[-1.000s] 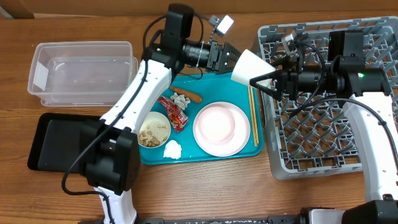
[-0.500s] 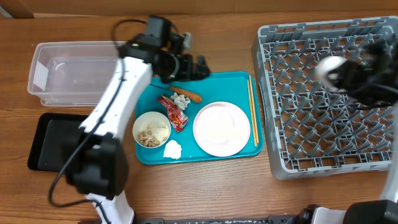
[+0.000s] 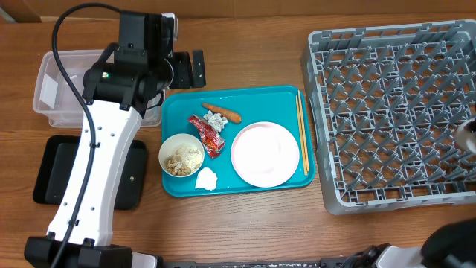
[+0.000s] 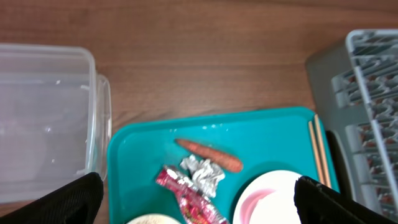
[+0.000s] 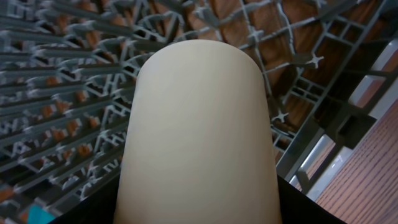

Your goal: Sort waste into correct bins and load items into the dishwasher

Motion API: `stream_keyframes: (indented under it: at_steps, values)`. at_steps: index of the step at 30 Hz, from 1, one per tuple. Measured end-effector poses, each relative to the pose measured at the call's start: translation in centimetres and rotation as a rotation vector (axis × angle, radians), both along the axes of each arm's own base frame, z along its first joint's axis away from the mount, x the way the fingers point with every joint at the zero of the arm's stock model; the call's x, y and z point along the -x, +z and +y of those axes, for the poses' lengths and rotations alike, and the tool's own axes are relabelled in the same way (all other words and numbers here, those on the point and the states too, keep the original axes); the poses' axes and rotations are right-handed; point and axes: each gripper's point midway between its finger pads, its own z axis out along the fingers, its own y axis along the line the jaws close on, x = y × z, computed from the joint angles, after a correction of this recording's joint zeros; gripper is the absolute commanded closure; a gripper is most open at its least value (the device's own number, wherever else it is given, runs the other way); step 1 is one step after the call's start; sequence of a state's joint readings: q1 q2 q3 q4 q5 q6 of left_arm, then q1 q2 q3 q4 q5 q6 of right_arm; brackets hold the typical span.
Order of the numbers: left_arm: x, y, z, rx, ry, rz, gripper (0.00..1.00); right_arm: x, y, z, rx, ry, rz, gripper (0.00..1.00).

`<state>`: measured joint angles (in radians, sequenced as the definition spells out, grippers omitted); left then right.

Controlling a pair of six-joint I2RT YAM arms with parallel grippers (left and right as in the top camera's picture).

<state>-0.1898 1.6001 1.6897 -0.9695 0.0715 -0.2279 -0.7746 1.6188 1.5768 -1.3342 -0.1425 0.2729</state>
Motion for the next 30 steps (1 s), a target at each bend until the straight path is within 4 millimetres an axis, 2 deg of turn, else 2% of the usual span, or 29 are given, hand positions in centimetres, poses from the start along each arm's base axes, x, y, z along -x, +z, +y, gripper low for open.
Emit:
stream_keyframes:
  at_steps: [3,5,6,7,8,12,19,22,25,27,30]
  values:
    - [0.1,-0.4,0.1,-0.009,0.005,0.017,0.0,0.4,-2.3,-0.6,-0.055,-0.021,0.065,0.43]
    - [0.1,-0.4,0.2,-0.011,0.006,0.016,0.0,0.5,-3.5,-0.6,-0.084,-0.024,0.101,0.37]
    - [0.1,-0.4,0.2,-0.011,0.006,0.016,0.0,0.4,-3.9,-0.7,-0.092,-0.024,0.109,0.32]
    - [0.1,-0.4,0.2,-0.012,0.007,0.016,0.0,0.4,-4.5,-0.7,-0.103,-0.027,0.121,0.19]
    - [0.1,-0.4,0.2,-0.013,0.008,0.016,0.0,0.4,-4.8,-0.8,-0.111,-0.033,0.13,0.0]
    - [0.1,-0.5,0.3,-0.015,0.009,0.017,0.0,0.3,-5.6,-0.9,-0.124,-0.029,0.147,0.0]
    - [0.1,-0.5,0.3,-0.016,0.01,0.019,0.0,-0.3,-5.5,-0.4,-0.145,-0.004,0.117,0.0]
    - [0.3,-0.6,0.0,-0.002,-0.002,0.029,0.0,-1.2,-4.9,0.6,-0.153,0.049,0.082,0.0]
    - [0.7,-0.6,-0.9,0.038,-0.037,0.042,0.0,-3.2,-2.8,2.5,-0.12,0.151,0.003,0.0]
    - [0.9,-0.5,-1.8,0.062,-0.065,0.046,0.0,-4.8,-0.5,4.7,-0.087,0.252,-0.08,0.0]
    - [1.6,-0.7,-3.6,0.081,-0.118,0.06,0.0,-6.6,3.3,9.4,-0.045,0.439,-0.201,0.0]
